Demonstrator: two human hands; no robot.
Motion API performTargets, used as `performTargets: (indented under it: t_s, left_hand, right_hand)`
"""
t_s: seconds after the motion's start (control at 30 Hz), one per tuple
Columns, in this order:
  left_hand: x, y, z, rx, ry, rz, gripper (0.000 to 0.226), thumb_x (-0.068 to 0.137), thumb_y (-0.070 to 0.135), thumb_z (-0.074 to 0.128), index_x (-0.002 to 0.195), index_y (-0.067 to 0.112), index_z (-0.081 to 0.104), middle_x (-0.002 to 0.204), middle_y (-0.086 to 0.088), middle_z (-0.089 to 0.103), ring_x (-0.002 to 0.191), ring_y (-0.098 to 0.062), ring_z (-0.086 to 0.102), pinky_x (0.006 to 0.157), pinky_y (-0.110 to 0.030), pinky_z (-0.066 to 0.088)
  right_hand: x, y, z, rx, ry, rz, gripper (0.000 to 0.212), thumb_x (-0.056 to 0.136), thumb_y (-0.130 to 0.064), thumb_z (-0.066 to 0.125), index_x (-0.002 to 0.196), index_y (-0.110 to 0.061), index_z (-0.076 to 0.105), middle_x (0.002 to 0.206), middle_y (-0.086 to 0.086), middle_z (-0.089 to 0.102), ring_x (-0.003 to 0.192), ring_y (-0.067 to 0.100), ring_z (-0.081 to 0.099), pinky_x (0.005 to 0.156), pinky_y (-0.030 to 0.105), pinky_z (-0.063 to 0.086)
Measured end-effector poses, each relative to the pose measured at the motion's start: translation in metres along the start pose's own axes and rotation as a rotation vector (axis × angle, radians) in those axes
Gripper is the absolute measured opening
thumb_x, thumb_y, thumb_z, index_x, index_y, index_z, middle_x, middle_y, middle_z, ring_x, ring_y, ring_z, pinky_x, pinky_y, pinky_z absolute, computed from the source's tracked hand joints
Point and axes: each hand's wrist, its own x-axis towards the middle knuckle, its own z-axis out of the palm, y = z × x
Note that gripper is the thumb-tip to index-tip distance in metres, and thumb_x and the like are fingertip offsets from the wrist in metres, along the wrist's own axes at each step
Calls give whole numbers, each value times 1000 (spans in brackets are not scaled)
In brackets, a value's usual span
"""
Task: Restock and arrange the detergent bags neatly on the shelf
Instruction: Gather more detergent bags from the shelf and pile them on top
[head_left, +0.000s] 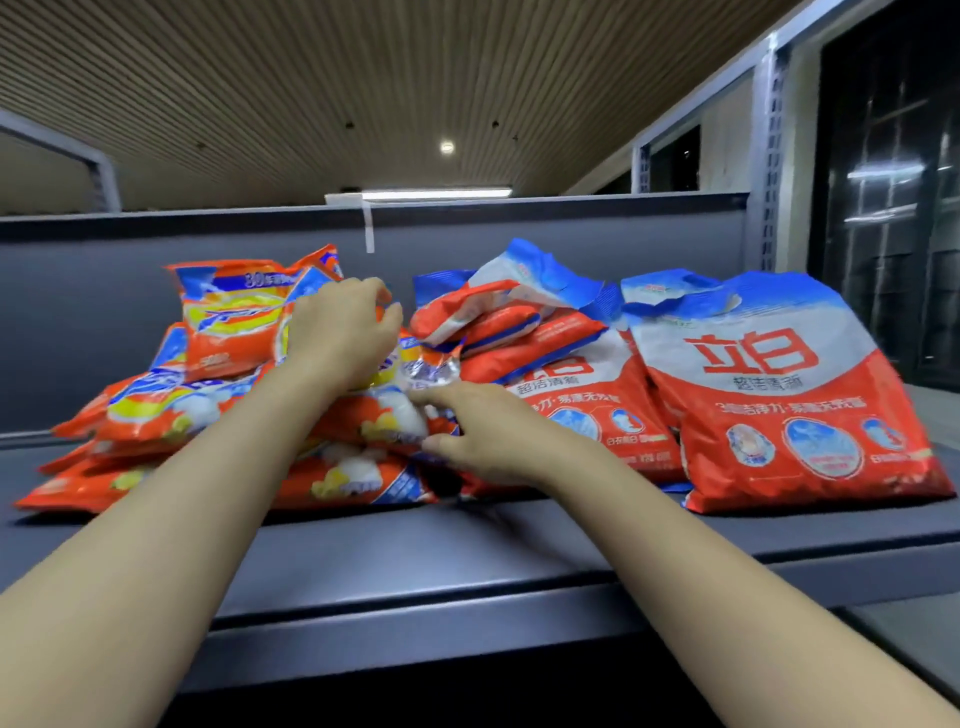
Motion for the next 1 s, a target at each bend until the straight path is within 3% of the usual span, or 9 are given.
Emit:
performTargets:
  t_s: [0.17,0.5,0.67,0.83,0.93,1.0]
  left_hand:
    - [-36,-20,-25,-31,125,-1,28,92,21,49,109,6,65,110,-19,65,103,-38,56,86,-43,43]
    - [-96,-29,-59,5,40,-138,30,93,25,46,116,12,62,121,-10,61,114,-32,50,94,-41,35]
    - [-133,-38,-87,-28,48,-203,26,93,26,47,110,15,64,112,-7,65,104,-30,56,86,-37,41]
    - [-180,-59,-121,-132,91,-203,29,86,35,45,96,18,66,95,-2,70,91,-26,63,80,-41,49]
    - [-213,-79,-143,-161,73,-221,29,82,37,44,93,21,66,94,2,70,93,-25,63,83,-42,48]
    - [-236,-99,-157,-170,38,-231,27,83,37,44,93,21,65,95,4,69,95,-23,63,83,-42,48]
  right_hand:
    - [-5,-1,1,30,1,22,57,87,-31,63,140,-23,44,141,6,48,128,26,45,103,36,38]
    - [-18,-10,8,63,103,14,49,87,-38,59,132,-21,50,133,4,53,123,24,47,100,41,42]
    - [-33,-29,1,134,162,14,46,89,-38,60,132,-23,52,136,2,53,125,20,48,98,32,39]
    - [-57,-72,8,230,233,-23,40,89,-32,63,126,-21,57,127,-3,59,117,11,52,83,16,32]
    - [-70,-105,21,294,263,-57,34,89,-28,65,122,-20,60,121,-5,63,110,4,53,84,10,32]
    - [-78,-128,33,313,249,-56,34,89,-29,64,122,-21,60,121,-6,62,112,6,54,87,13,34]
